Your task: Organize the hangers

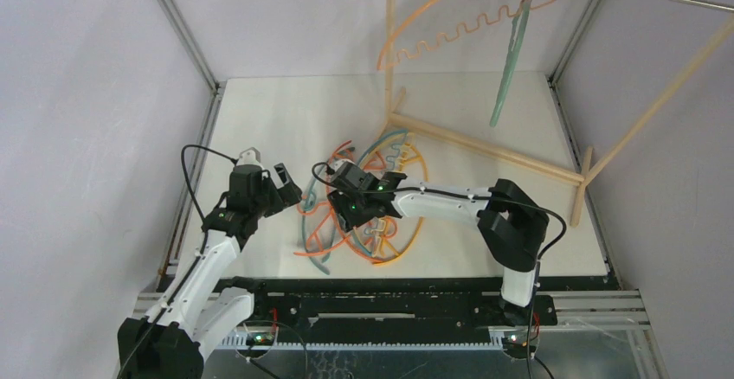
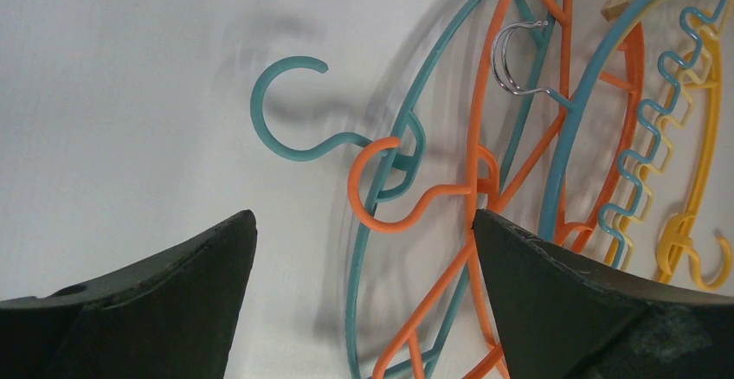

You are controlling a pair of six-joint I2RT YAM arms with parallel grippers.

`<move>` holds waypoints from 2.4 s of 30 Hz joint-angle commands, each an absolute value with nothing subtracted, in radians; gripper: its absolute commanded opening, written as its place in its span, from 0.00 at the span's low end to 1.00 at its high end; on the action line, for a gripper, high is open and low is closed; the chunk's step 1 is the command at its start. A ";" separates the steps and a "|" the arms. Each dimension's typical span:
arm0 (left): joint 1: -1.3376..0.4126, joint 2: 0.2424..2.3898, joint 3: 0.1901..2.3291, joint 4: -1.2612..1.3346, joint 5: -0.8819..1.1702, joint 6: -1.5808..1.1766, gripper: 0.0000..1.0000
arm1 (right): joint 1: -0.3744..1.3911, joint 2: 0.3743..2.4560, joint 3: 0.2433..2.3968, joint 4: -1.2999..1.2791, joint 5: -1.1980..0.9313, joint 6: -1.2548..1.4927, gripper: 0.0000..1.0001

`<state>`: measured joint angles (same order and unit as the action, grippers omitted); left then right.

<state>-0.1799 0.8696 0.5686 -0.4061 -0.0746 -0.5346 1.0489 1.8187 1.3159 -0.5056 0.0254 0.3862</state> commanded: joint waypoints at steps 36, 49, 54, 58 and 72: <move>-0.173 0.770 0.545 -0.411 -0.090 -0.599 0.99 | 1.020 1.680 1.370 -0.409 -0.206 0.301 0.25; -0.172 0.782 0.541 -0.406 -0.086 -0.598 0.99 | 0.990 1.647 1.235 -0.465 -0.300 0.260 0.36; -0.173 0.789 0.545 -0.399 -0.087 -0.598 1.00 | 0.959 1.694 1.235 -0.465 -0.296 0.280 0.37; -0.173 0.796 0.545 -0.394 -0.087 -0.597 0.99 | 0.950 1.720 1.235 -0.449 -0.292 0.275 0.37; -0.173 0.805 0.539 -0.378 -0.085 -0.600 0.99 | 0.957 1.795 1.292 -0.447 -0.251 0.284 0.52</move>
<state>-0.1799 0.8135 0.5304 -0.4255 -0.0761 -0.5873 0.9512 1.7748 1.2549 -0.4805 -0.2478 0.2890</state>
